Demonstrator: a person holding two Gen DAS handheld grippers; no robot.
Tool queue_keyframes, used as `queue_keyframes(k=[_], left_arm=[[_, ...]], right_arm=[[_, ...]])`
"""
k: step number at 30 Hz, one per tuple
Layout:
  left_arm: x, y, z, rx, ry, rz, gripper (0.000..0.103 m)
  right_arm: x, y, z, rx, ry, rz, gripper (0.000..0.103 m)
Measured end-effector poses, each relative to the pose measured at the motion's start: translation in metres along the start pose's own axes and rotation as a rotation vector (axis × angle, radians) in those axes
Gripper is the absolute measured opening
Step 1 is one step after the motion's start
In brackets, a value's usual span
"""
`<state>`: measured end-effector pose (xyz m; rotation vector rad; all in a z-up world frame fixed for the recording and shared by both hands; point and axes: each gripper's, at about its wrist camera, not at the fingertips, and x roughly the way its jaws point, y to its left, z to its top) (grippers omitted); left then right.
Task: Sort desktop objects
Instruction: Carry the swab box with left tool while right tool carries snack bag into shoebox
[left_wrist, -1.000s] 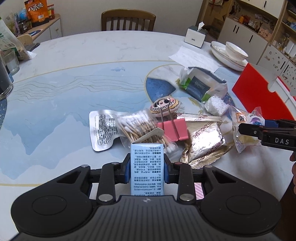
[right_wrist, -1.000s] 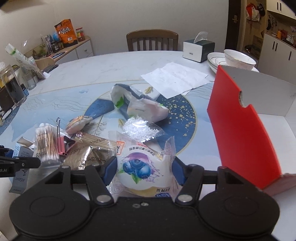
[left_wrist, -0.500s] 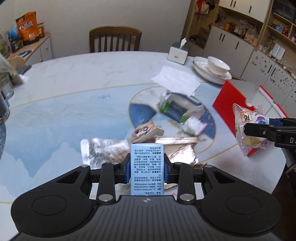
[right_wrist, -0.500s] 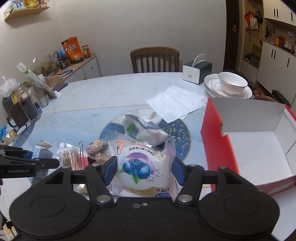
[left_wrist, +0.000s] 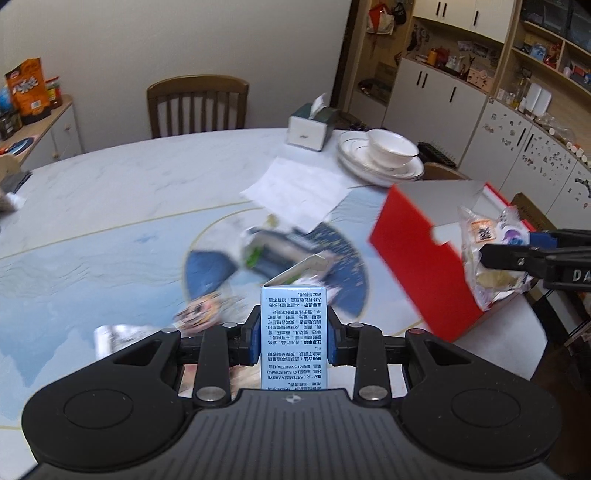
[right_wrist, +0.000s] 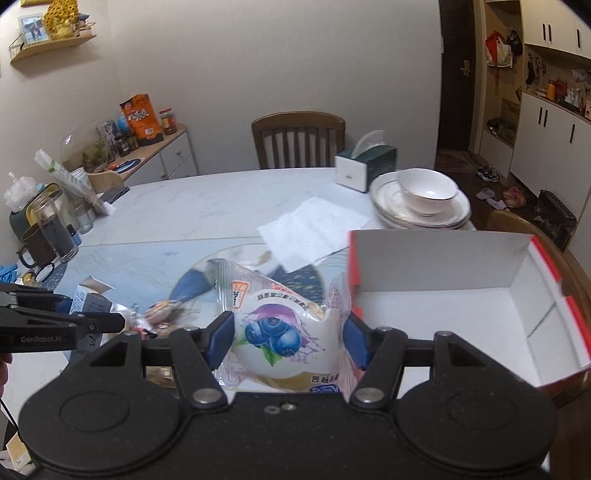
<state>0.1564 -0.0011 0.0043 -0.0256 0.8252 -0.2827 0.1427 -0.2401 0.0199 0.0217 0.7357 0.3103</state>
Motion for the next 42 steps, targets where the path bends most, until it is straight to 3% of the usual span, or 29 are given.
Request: queue_keyframes(k=[21,32,42], left_arm=[[0.07,-0.158,0.063,0.116,-0.02,-0.046,0.031],[0.122,-0.212,0.087,0.22,0.032,-0.054,0.031],[0.178,-0.237,0.098,0.297,0.11,-0.085,0.031]], right_arm=[[-0.006,-0.152,0.003,0.024,0.0,-0.003,0.061],[0.015,-0.198,-0.003,0.003,0.05,-0.012,0.061],[0.035,-0.22,-0.011,-0.024,0.119,-0.003,0.061]])
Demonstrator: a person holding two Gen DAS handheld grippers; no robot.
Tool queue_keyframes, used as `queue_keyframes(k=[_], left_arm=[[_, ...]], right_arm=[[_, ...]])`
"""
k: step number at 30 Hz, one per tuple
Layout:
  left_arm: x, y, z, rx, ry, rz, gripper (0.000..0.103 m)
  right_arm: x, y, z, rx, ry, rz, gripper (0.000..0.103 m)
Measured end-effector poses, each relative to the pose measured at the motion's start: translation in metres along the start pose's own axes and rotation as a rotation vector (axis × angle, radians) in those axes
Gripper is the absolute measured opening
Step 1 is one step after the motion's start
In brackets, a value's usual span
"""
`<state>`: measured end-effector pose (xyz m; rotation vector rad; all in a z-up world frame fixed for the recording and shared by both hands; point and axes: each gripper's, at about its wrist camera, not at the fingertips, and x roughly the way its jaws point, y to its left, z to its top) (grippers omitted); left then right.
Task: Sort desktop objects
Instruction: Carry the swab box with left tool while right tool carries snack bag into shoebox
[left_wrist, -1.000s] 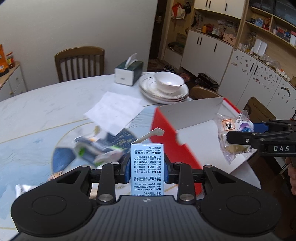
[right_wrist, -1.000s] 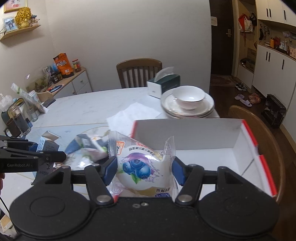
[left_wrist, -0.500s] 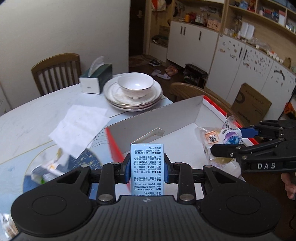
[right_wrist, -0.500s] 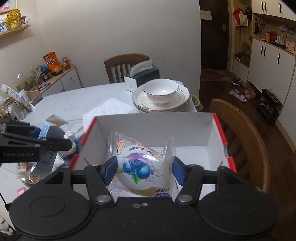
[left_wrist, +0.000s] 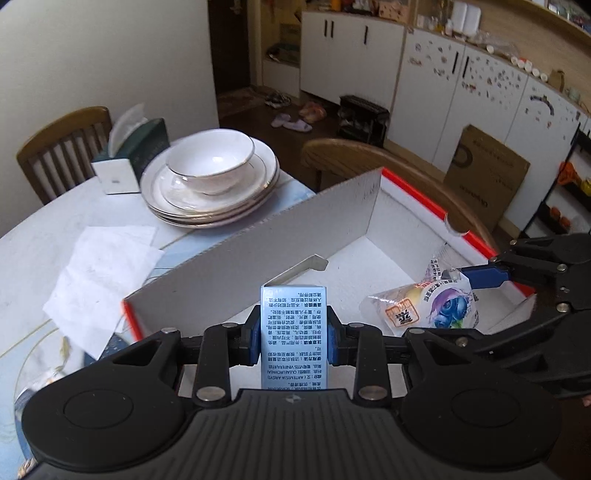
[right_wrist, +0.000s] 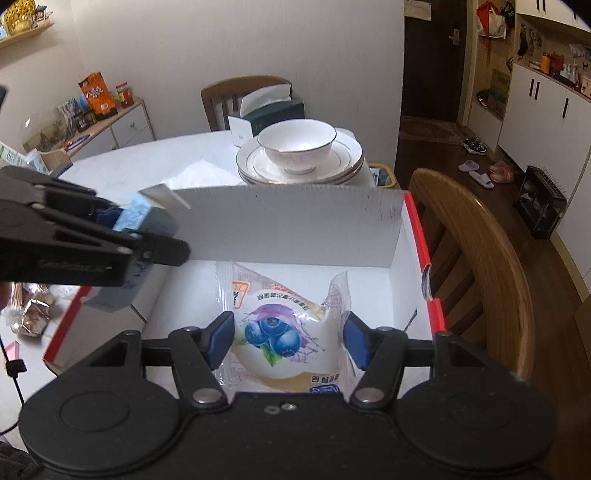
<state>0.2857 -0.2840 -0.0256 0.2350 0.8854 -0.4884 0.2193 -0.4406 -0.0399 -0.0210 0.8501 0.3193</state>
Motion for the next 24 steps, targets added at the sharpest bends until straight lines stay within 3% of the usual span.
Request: queue_keyframes(k=[6,11,24], left_arm=[[0.032,-0.004,0.002,0.065,0.075,0.004,0.031],[0.054,0.002,0.005,0.044,0.142,0.0,0.031],[0.103,0.002,0.004,0.031,0.358,0.022,0.031]], right_arm=[[0.017,-0.001,0.001,-0.058,0.063,0.023,0.061],[0.032,0.002,0.0,-0.122,0.14,0.026,0.061],[0.052,-0.003,-0.004,-0.164,0.232,-0.002,0.061]])
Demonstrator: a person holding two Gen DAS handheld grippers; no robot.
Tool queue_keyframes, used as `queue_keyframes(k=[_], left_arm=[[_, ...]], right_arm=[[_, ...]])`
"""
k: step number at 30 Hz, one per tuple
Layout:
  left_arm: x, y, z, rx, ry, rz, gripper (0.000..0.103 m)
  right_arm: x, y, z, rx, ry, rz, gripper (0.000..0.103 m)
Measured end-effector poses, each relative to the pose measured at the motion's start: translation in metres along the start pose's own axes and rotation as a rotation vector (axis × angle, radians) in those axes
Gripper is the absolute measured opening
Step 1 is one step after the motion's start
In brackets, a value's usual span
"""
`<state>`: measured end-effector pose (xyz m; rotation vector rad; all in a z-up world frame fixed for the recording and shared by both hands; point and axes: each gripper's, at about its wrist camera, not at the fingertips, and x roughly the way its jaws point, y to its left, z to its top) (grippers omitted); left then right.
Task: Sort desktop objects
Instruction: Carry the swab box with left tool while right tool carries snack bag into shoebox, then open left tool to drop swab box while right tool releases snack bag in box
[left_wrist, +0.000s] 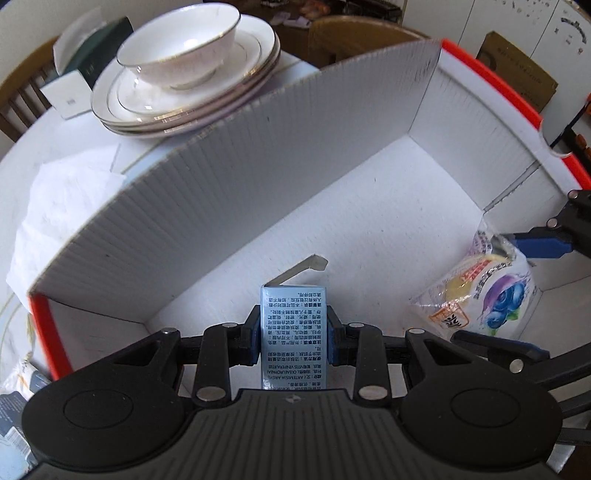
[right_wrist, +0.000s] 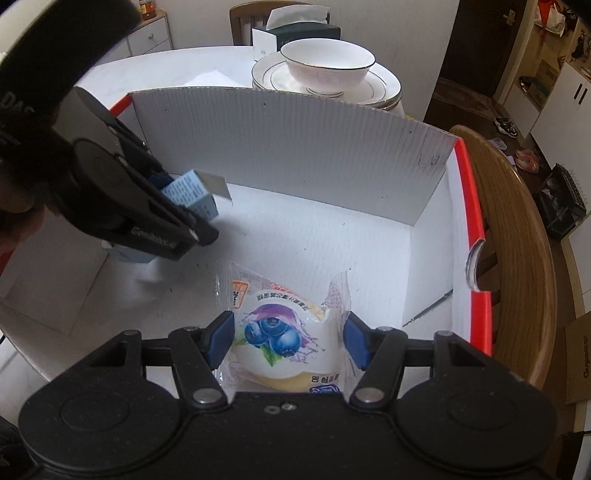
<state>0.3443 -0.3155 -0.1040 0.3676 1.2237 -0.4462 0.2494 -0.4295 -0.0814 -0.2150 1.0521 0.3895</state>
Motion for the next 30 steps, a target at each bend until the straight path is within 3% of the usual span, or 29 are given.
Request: queue_keyframes(k=[15,16,19,30], left_arm=[[0.0,0.001,-0.004,-0.017,0.009,-0.03,0.031],[-0.002,0.001,-0.004,-0.019,0.001,-0.033,0.035],[-0.015,0.0,-0.007,-0.021,-0.051,-0.039,0.065],[-0.067,0.001,-0.019,-0.049,-0.204,-0.058,0.066]], right_arm=[[0.001,0.001,0.004,-0.002,0.024,-0.01,0.063],[0.0,0.002,0.004,-0.004,0.022,-0.011,0.064],[-0.004,0.002,0.004,-0.004,0.006,0.0,0.069],[-0.031,0.001,0.006,0.018,-0.082,0.023,0.077]])
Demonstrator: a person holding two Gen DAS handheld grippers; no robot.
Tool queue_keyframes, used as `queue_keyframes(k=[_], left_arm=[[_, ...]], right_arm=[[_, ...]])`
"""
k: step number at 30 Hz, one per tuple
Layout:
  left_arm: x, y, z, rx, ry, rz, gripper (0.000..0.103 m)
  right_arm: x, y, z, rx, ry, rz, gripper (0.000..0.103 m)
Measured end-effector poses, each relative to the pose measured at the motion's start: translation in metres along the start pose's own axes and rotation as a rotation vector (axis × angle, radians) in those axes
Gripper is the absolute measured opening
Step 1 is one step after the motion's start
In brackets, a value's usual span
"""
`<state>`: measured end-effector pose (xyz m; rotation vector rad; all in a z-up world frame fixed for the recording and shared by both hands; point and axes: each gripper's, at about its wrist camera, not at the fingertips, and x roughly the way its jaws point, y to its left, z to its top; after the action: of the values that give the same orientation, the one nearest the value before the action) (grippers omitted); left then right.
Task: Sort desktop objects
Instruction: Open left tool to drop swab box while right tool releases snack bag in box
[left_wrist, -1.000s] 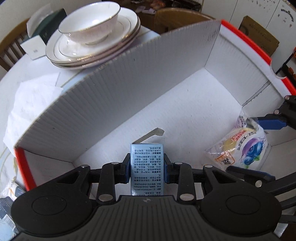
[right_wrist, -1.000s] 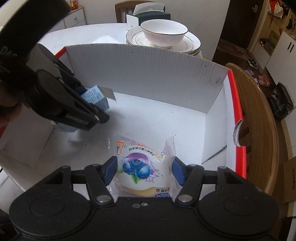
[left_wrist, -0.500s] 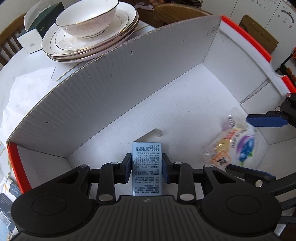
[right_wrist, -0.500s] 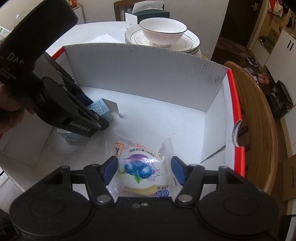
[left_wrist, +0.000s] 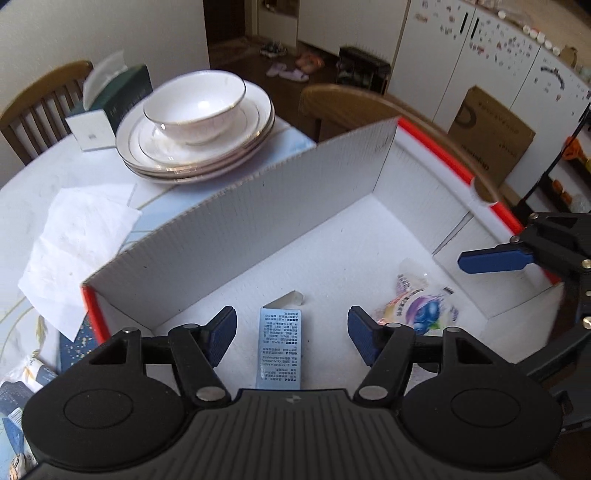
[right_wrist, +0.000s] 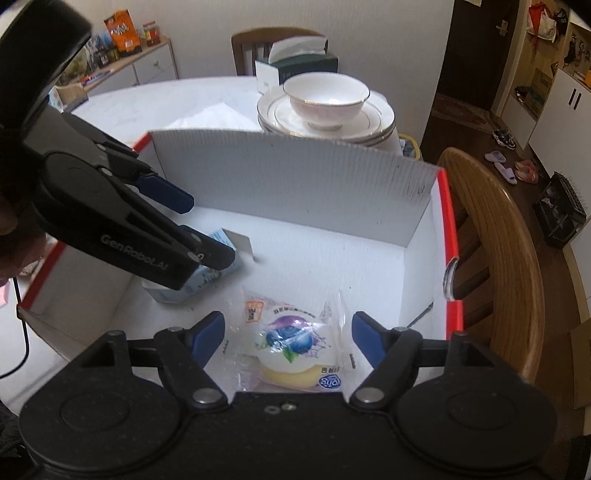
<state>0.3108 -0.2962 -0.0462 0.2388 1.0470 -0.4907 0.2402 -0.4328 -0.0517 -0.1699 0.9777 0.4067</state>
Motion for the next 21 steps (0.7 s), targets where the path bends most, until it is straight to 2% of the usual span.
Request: queue_keyframes(k=[8,16,21], left_arm=[[-0.034,0.001,-0.014,-0.027,-0.077,0.012,0.066],[-0.075,0.0,-0.033,-0.026,-0.186,0.033,0.079],[-0.092,0.003,-0.047,-0.012,-0.224,0.05,0.082]], right_arm=[[-0.016,0.002,-0.003,0.028,-0.054,0.024,0.079],[-0.03,0.008,-0.007,0.063,-0.105,0.057,0.081],[-0.035,0.018,-0.005,0.054,-0.124,0.061,0.082]])
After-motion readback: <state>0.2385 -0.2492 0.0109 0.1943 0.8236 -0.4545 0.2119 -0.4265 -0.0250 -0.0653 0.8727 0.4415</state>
